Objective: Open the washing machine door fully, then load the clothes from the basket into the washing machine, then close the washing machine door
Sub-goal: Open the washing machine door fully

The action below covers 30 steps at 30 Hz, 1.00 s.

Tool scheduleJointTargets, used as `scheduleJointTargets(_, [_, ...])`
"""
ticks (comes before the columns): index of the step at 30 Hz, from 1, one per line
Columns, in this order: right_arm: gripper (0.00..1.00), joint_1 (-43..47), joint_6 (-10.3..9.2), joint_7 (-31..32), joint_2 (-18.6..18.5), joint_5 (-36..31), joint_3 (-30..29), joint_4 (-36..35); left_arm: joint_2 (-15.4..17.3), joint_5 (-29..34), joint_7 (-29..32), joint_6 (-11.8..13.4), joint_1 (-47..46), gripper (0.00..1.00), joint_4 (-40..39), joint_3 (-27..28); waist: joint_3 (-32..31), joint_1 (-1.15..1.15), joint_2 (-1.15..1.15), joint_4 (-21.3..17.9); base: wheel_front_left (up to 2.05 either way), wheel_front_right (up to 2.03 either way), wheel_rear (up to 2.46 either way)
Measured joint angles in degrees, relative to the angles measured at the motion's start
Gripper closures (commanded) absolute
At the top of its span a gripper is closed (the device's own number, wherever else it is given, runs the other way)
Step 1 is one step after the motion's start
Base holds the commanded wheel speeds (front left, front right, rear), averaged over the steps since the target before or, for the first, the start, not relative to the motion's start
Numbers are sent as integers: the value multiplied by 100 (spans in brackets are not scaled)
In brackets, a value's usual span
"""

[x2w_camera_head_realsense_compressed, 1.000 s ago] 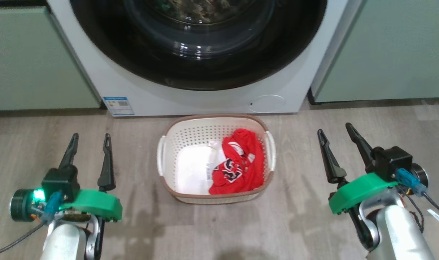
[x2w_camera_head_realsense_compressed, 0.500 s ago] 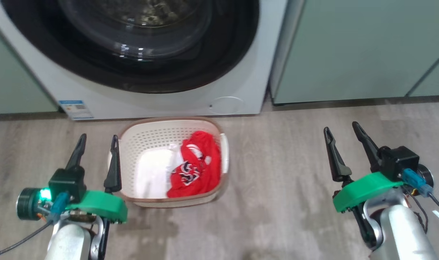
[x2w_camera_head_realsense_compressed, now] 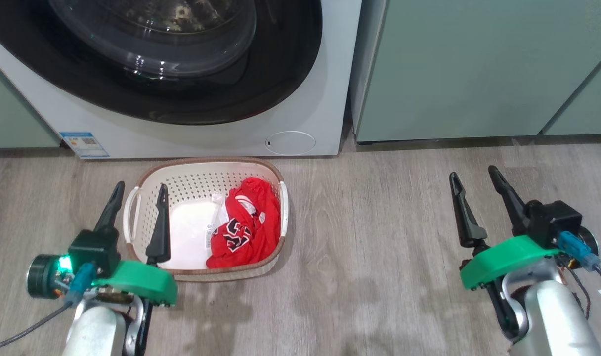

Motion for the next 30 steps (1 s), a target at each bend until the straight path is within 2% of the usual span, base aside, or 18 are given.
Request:
scheduleJointTargets(18, [0,-1,0,-25,1,49,2,37,29,-92,0,2,-1,0,36,-18,34,0,0,-5,0,0,0])
scheduleJointTargets(19, [7,-1,0,-26,1,49,2,41,31,-92,0,3,-1,0,35,-21,38,0,0,-7,0,0,0])
scheduleJointTargets(20, [63,-1,0,-26,1,52,2,46,33,-92,0,3,-1,0,35,-22,42,0,0,-9,0,0,0])
scheduleJointTargets(21, [100,-2,0,-26,1,64,2,56,35,-92,0,3,-2,0,35,-25,47,0,0,-10,0,0,0])
scheduleJointTargets(30, [100,-3,0,-25,1,113,33,87,38,-92,0,35,-3,0,34,-27,56,0,0,-13,0,0,0])
